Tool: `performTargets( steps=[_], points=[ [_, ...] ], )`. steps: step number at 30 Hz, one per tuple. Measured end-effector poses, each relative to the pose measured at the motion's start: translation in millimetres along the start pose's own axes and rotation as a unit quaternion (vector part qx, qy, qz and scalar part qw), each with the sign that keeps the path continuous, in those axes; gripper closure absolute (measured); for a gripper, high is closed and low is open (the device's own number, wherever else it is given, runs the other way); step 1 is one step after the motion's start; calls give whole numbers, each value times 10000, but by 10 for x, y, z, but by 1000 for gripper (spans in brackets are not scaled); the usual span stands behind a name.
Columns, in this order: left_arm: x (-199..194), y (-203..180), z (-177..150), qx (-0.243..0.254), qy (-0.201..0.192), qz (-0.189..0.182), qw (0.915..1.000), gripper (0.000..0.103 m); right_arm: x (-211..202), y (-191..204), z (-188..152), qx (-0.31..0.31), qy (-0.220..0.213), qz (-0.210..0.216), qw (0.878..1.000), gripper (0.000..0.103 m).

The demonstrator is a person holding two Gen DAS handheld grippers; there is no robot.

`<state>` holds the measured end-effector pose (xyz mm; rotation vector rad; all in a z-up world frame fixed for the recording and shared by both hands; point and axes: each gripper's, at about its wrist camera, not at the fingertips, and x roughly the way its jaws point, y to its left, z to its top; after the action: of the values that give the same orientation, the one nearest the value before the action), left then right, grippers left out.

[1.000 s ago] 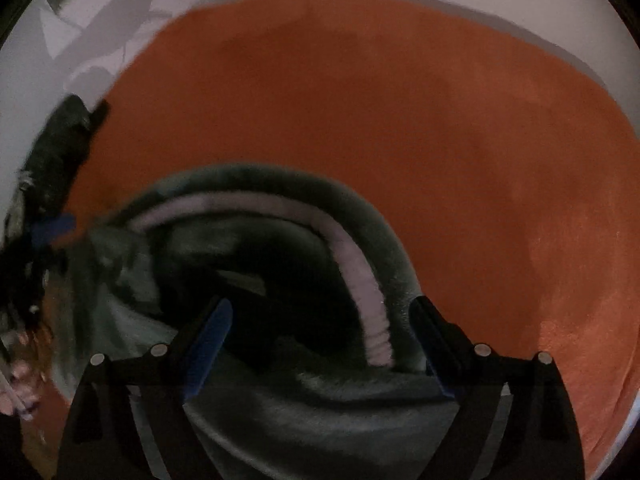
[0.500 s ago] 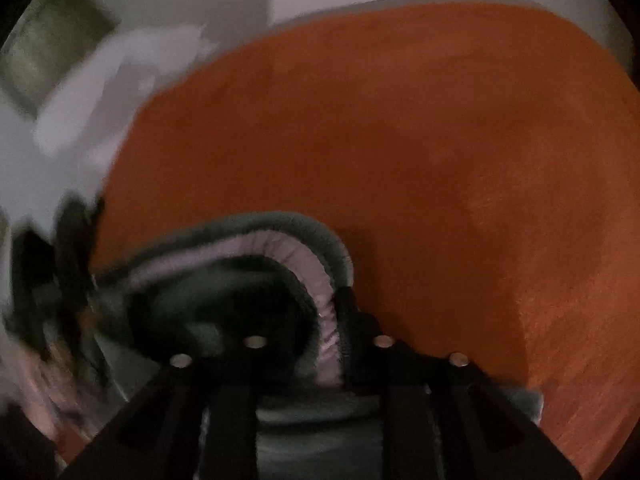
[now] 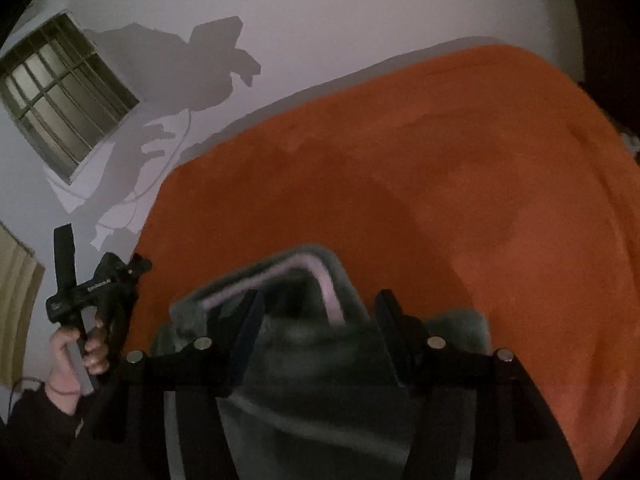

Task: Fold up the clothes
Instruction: 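Fold the hood over the jacket body with the right gripper and release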

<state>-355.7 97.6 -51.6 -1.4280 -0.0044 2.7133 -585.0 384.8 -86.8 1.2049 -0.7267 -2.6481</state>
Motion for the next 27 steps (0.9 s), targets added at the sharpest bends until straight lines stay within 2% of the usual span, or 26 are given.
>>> performTargets(
  steps=[3, 6, 11, 17, 27],
  points=[
    [-55, -182, -305, 427, 252, -93, 9987, 31, -290, -68, -305, 155, 66, 82, 9998, 46],
    [52, -347, -491, 542, 542, 6, 9971, 31, -332, -89, -463, 305, 308, 79, 9990, 46],
    [135, -494, -430, 444, 540, 42, 9975, 31, -312, -59, -572, 266, 592, 64, 9979, 46],
    [127, -530, -338, 603, 568, 200, 9964, 31, -355, -138, -601, 116, 666, -52, 9977, 46],
    [410, -540, -253, 466, 758, 175, 9959, 31, -360, -456, -551, 245, 709, -232, 9969, 46]
  ],
)
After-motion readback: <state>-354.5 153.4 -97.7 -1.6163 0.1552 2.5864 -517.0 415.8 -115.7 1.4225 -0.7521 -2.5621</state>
